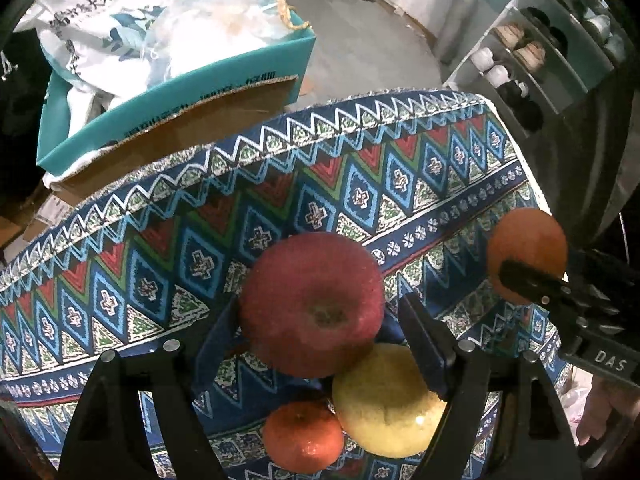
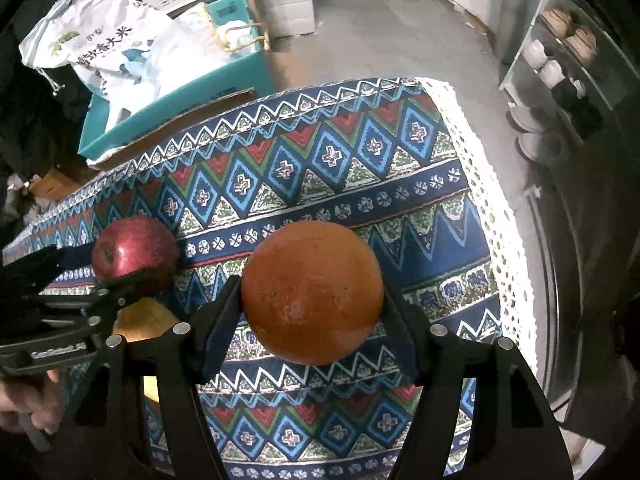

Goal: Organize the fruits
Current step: 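Grasp the red apple with the left tool while the right tool grasps the orange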

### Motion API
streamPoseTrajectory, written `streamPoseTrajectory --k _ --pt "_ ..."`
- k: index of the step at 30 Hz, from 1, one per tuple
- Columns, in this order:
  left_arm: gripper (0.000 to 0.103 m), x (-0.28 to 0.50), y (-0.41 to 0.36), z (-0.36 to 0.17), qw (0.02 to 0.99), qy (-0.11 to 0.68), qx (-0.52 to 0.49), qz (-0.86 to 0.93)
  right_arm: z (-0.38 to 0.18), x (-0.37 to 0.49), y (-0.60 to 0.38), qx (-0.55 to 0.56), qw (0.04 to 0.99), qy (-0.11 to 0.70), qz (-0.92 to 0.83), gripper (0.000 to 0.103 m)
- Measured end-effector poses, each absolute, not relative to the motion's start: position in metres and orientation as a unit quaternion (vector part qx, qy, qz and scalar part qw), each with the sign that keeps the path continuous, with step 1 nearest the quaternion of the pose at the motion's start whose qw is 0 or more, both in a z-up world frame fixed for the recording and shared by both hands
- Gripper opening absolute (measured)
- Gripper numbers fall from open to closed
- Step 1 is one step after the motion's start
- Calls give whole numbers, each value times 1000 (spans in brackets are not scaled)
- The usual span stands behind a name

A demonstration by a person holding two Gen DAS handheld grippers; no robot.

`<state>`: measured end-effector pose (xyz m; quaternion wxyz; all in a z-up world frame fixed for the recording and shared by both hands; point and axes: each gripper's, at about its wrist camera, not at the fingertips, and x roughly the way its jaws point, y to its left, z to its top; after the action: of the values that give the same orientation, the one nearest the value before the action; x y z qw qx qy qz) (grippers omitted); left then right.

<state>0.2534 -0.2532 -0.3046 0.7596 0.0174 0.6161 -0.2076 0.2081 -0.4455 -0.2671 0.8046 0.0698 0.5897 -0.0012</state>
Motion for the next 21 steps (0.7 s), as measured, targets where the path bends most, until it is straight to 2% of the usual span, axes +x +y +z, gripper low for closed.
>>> streamPoseTrajectory --k 2,4,13,21 --pt "81 253 -254 -307 759 617 17 -208 -268 208 -446 73 804 590 0 68" --pt "74 253 -254 -308 761 616 21 -204 -269 207 -446 73 803 591 1 68" --pt "74 249 -252 -308 774 598 37 -207 -271 206 -436 66 803 593 9 68" --pt "74 242 -244 -283 792 571 50 -211 -268 201 -428 57 808 586 15 68"
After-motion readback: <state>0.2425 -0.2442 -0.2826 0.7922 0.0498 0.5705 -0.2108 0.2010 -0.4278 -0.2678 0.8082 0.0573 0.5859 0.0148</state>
